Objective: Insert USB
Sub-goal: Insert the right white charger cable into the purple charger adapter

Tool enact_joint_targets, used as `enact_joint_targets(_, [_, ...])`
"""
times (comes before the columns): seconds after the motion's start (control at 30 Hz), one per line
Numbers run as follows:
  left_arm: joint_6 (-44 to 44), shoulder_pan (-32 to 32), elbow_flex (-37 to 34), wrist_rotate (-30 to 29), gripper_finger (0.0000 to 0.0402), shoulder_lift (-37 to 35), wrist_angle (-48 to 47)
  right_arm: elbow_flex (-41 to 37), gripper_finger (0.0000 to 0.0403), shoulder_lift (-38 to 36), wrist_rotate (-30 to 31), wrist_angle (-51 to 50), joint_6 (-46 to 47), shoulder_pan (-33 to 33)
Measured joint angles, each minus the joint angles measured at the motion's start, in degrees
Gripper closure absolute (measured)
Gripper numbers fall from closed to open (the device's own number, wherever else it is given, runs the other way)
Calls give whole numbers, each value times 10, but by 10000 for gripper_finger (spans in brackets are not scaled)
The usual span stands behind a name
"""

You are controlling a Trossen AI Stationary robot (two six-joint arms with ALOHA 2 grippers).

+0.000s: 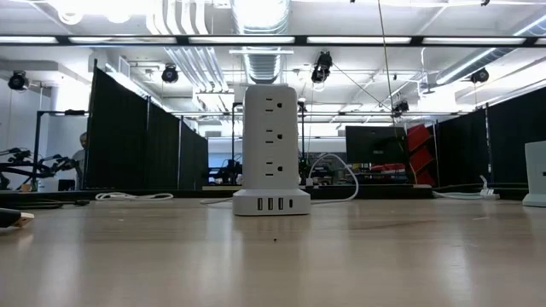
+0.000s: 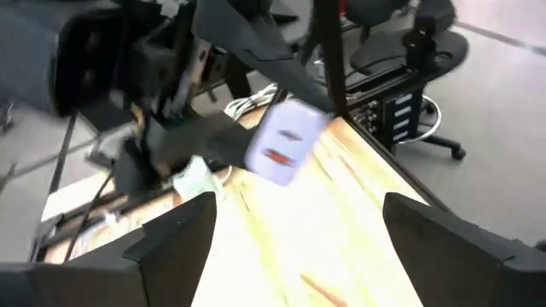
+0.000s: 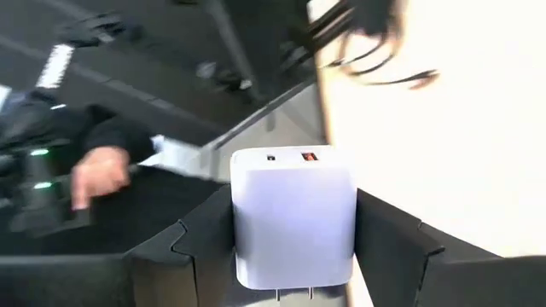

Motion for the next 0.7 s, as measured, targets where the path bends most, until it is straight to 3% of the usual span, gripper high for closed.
enact_joint_targets(0.3, [-224,16,-9,-47,88,-3,-26,0,213,-43,234,-162,-107,28])
enact_joint_targets(0.53, [-456,84,-42,-47,88,-2,-21,0,212,-27,381,-230,-171,59])
enact_joint_targets(0.7, [-574,130,-108,20,89,-1,95,0,212,-11,484,-268,-222,71])
